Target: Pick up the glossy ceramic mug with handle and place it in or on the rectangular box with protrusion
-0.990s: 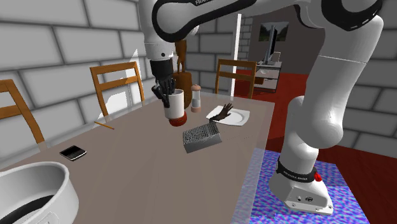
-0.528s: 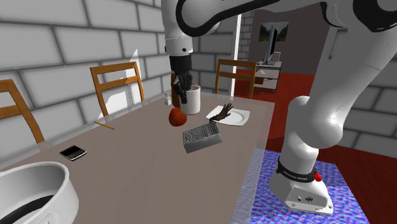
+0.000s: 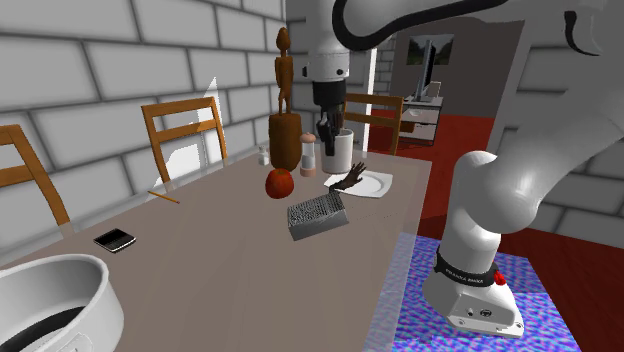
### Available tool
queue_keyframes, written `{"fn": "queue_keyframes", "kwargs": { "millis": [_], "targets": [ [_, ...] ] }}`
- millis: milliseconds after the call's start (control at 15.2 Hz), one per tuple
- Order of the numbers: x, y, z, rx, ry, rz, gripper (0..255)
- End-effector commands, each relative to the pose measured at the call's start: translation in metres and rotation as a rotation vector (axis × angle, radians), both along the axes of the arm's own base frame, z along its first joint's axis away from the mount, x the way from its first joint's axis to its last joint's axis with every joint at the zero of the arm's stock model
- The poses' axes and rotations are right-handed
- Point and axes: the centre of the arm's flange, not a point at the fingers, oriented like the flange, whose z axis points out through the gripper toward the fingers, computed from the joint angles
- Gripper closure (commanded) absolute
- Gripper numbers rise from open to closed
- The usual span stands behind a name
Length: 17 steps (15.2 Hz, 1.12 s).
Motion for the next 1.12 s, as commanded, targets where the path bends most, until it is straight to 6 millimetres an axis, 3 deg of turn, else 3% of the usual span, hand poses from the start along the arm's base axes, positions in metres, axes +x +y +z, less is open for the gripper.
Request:
{"fn": "queue_keyframes", "kwargs": {
  "millis": [0,132,1056],
  "targets": [
    [-0.024,-0.015,0.002,0.001,0.000,0.001,255],
    [-0.041,-0.025,0.004,0.001,0.000,0.001,255],
    [-0.041,-0.025,-0.069,0.001,0.000,0.001,255]
  ]
}}
